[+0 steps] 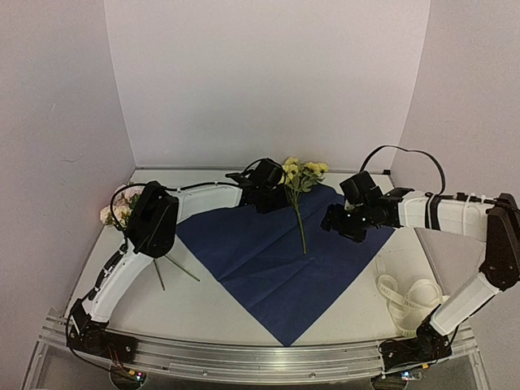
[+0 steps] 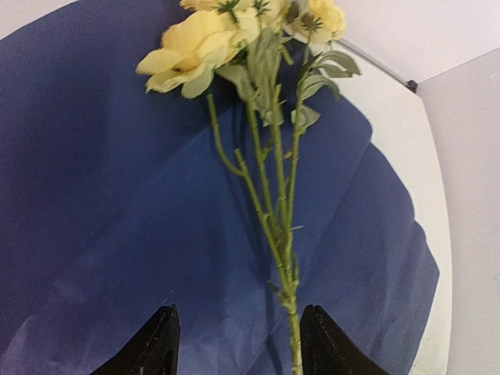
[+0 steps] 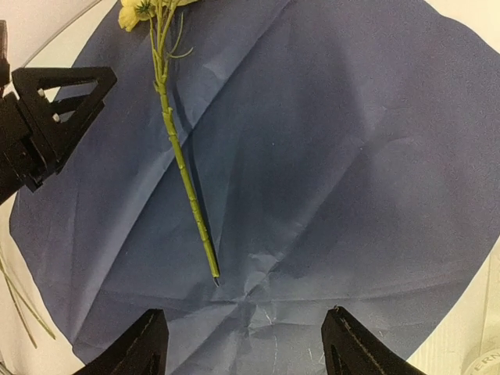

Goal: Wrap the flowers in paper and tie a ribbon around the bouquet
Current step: Place the fake flower on the flattened wrapping paper, then pick up the fake flower from the center of the board.

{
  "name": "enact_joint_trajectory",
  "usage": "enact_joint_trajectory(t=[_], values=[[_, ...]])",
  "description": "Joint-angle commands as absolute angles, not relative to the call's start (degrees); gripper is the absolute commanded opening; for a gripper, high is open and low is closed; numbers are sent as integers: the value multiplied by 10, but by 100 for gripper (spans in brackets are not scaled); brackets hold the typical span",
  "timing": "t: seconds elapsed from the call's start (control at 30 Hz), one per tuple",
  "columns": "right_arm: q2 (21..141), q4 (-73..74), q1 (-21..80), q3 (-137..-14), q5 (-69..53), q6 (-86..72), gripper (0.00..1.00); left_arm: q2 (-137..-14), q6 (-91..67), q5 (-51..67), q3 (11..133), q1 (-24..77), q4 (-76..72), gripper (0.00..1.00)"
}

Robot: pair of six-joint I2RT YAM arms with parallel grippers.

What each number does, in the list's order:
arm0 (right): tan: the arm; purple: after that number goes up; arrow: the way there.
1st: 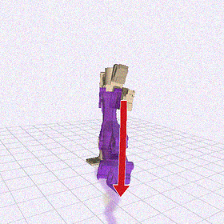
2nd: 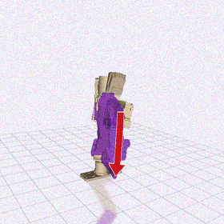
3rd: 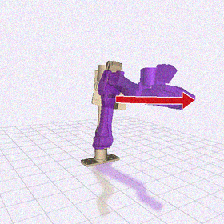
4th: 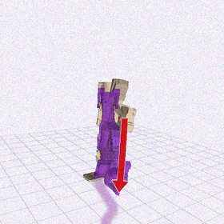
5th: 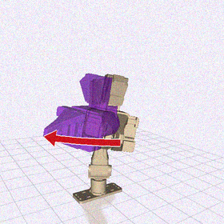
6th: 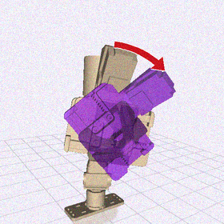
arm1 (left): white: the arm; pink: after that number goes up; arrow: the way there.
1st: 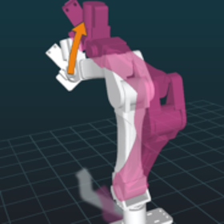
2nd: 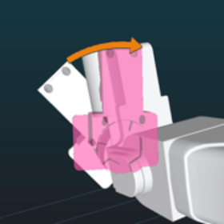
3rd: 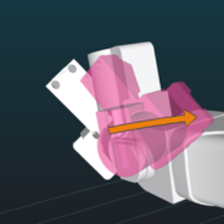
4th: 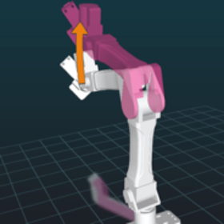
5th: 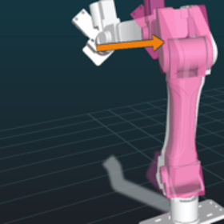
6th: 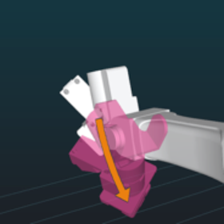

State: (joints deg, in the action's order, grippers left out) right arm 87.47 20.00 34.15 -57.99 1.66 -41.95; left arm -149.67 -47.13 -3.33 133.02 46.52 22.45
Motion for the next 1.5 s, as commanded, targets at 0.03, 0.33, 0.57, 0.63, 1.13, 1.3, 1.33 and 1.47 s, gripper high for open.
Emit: enact_joint_trajectory(t=[0.03,0.33,0.57,0.63,1.13,1.3,1.33,1.47], values=[[889,190,341,-611,18,-396,70,-1302,-467,-130,1167,463,206,59],[893,192,342,-608,8,-372,69,-1004,-639,-295,785,396,314,63],[896,195,342,-613,5,-359,69,-900,-696,-307,645,324,379,62],[895,196,342,-613,6,-357,69,-888,-698,-297,621,303,384,62],[894,199,342,-612,5,-353,68,-971,-549,-176,580,172,275,58],[891,199,342,-608,5,-353,68,-1017,-521,-156,593,156,264,54],[890,199,342,-607,5,-354,68,-1022,-519,-154,591,154,259,53],[887,199,342,-604,4,-353,68,-1041,-508,-155,592,148,248,41]])
